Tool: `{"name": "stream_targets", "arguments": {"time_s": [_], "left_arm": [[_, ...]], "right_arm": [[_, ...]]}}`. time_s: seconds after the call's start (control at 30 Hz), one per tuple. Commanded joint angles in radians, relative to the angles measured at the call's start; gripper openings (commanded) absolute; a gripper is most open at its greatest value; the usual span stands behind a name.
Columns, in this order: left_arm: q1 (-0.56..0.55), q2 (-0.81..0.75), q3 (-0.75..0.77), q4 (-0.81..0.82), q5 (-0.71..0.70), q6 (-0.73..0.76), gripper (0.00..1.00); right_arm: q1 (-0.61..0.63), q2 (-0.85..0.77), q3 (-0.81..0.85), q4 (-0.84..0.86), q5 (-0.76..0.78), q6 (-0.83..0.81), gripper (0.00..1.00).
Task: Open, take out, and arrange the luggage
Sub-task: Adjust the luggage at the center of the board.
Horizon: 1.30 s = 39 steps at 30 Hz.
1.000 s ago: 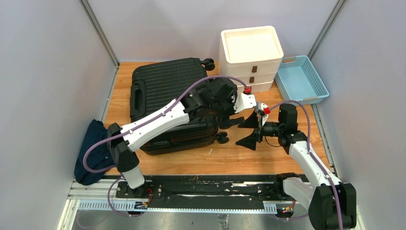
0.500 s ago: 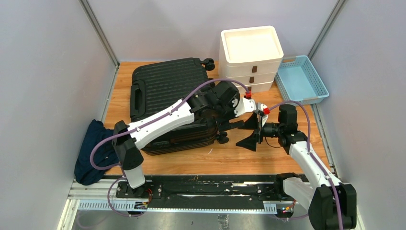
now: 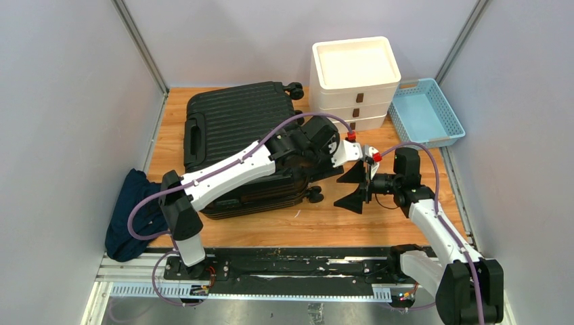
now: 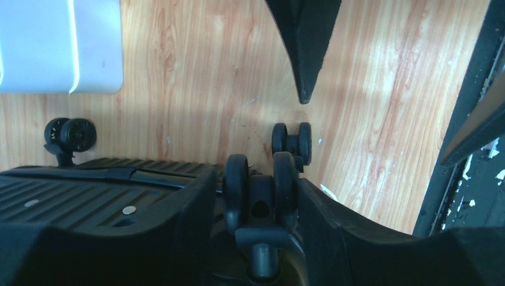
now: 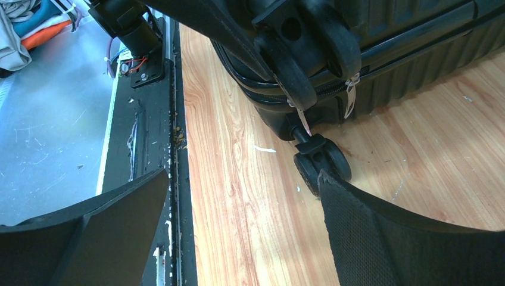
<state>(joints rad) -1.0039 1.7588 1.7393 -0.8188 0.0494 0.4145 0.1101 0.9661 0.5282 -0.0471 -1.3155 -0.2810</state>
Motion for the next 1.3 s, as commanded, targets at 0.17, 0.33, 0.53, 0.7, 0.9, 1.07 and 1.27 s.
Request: {"name": "stream_targets", "arguments": {"time_s": [0.17,0.33,0.53,0.7,0.9,1.07,1.27], "left_arm": [[-0.003,0.004,0.005,-0.008,-0.015,0.019,0.44],[-0.004,-0.006,0.008,-0.008,-0.010,0.053,0.33],[-0.002,0.008,0.018,-0.008,-0.001,0.067,0.19],[-0.002,0.009,0.033,-0.008,-0.026,0.077,0.08],[-0.002,-0.001,0.043,-0.008,-0.043,0.105,0.05],[0.007,0.027,0.084,-0.006,-0.113,0.108,0.02],[0.027,0.091,0.193,-0.005,-0.167,0.064,0.01]], "right_arm": [[-0.015,-0.003,0.012,0.016,-0.018,0.004,1.00],[-0.013,-0.009,0.010,0.031,-0.021,0.009,1.00],[-0.012,0.000,0.013,0.035,-0.010,0.011,1.00],[-0.005,0.002,0.001,0.102,0.024,0.054,1.00],[0.002,0.016,-0.003,0.161,0.048,0.103,1.00],[0.004,0.024,-0.004,0.203,0.093,0.140,1.00],[0.018,0.042,-0.057,0.353,0.152,0.184,1.00]]}}
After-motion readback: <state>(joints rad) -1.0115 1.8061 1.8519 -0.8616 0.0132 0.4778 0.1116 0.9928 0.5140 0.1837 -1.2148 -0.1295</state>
